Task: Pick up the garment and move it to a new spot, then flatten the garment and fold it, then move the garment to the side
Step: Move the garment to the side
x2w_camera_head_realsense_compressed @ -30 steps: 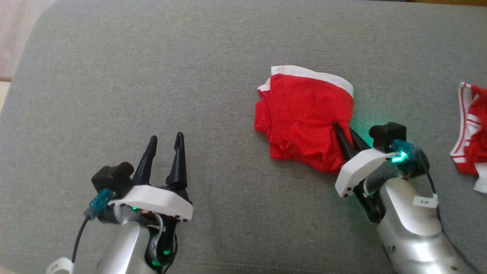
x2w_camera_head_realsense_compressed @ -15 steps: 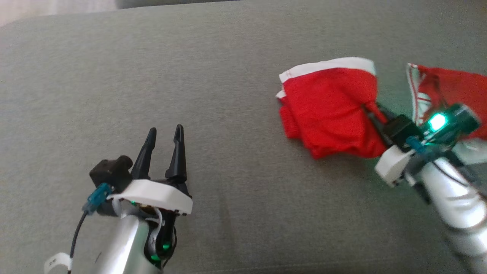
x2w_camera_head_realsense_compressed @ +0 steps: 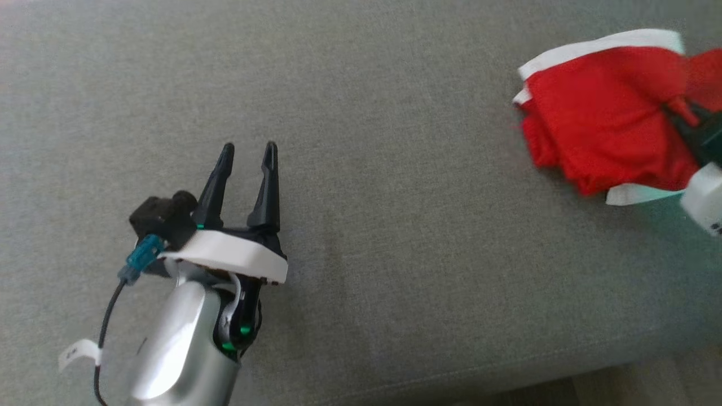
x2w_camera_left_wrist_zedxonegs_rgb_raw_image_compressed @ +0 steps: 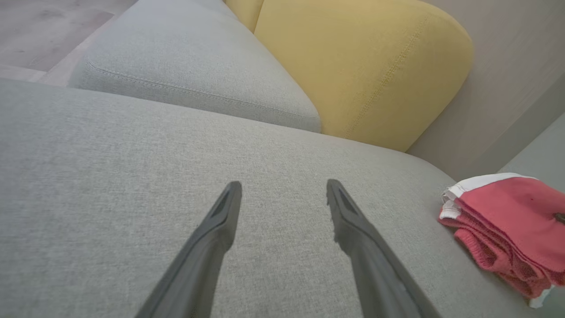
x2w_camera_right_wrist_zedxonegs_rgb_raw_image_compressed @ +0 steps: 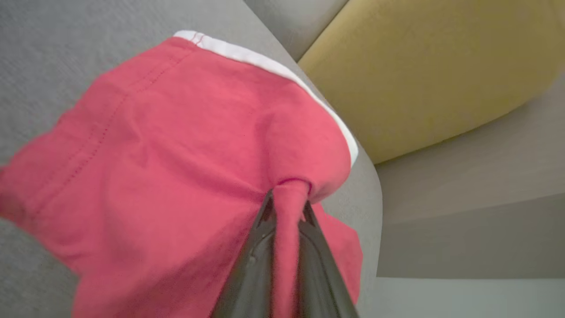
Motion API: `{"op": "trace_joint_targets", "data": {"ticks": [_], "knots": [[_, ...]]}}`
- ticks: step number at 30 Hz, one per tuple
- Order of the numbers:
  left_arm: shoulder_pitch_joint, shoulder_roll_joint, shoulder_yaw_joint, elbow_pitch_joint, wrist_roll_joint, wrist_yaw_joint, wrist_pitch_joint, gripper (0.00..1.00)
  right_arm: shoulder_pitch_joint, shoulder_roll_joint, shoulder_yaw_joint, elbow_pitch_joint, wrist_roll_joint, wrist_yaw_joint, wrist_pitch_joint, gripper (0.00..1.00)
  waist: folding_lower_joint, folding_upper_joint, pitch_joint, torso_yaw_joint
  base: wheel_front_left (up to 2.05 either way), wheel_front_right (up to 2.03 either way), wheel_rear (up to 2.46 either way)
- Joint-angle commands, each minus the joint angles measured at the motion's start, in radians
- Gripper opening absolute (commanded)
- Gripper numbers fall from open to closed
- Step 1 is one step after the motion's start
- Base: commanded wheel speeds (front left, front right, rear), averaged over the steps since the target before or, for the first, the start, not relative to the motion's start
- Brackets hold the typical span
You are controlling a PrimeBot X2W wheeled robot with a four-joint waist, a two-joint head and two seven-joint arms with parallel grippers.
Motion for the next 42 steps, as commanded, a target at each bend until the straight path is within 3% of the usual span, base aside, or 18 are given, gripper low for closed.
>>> {"op": "trace_joint_targets", "data": {"ticks": [1,9,23,24,25,36,42], "knots": [[-0.035,0.007,0.025,-0.034,0.015,-0.006,-0.012,1.00,-0.012,-0.054,-0.010,-0.017,0.006,-0.001,0.013,0.00,-0.0001,0.0000,0.022,-0.010,0.00,0.00,0.00],[-0.059,0.007,0.031,-0.025,0.029,-0.018,-0.012,1.00,0.002,-0.086,-0.089,0.018,-0.042,-0.001,0.094,0.00,-0.0001,0.0000,0.071,-0.007,0.00,0.00,0.00],[-0.073,0.007,0.037,-0.025,0.028,-0.022,-0.012,1.00,0.091,0.000,-0.313,0.017,-0.034,-0.001,0.239,0.00,-0.0001,0.0000,0.097,-0.002,0.00,0.00,0.00],[-0.074,0.007,0.038,-0.024,0.028,-0.022,-0.012,1.00,0.096,0.009,-0.335,0.015,-0.030,-0.001,0.246,0.35,-0.0001,0.0000,0.098,-0.002,0.00,0.00,0.00],[-0.076,0.007,0.038,-0.023,0.027,-0.022,-0.012,1.00,0.100,0.020,-0.354,0.007,-0.030,-0.001,0.246,1.00,-0.0001,0.0000,0.098,-0.002,0.00,0.00,0.00],[-0.061,0.007,0.045,-0.010,0.004,-0.019,-0.012,1.00,0.120,0.133,-0.510,-0.093,-0.043,-0.001,0.243,1.00,-0.0001,0.0000,0.035,0.007,0.00,0.00,0.00],[-0.029,0.007,0.062,-0.023,-0.010,-0.007,-0.012,1.00,0.104,0.275,-0.522,-0.193,0.009,-0.001,0.162,1.00,-0.0001,0.0000,-0.037,0.019,0.00,0.00,0.00]]}}
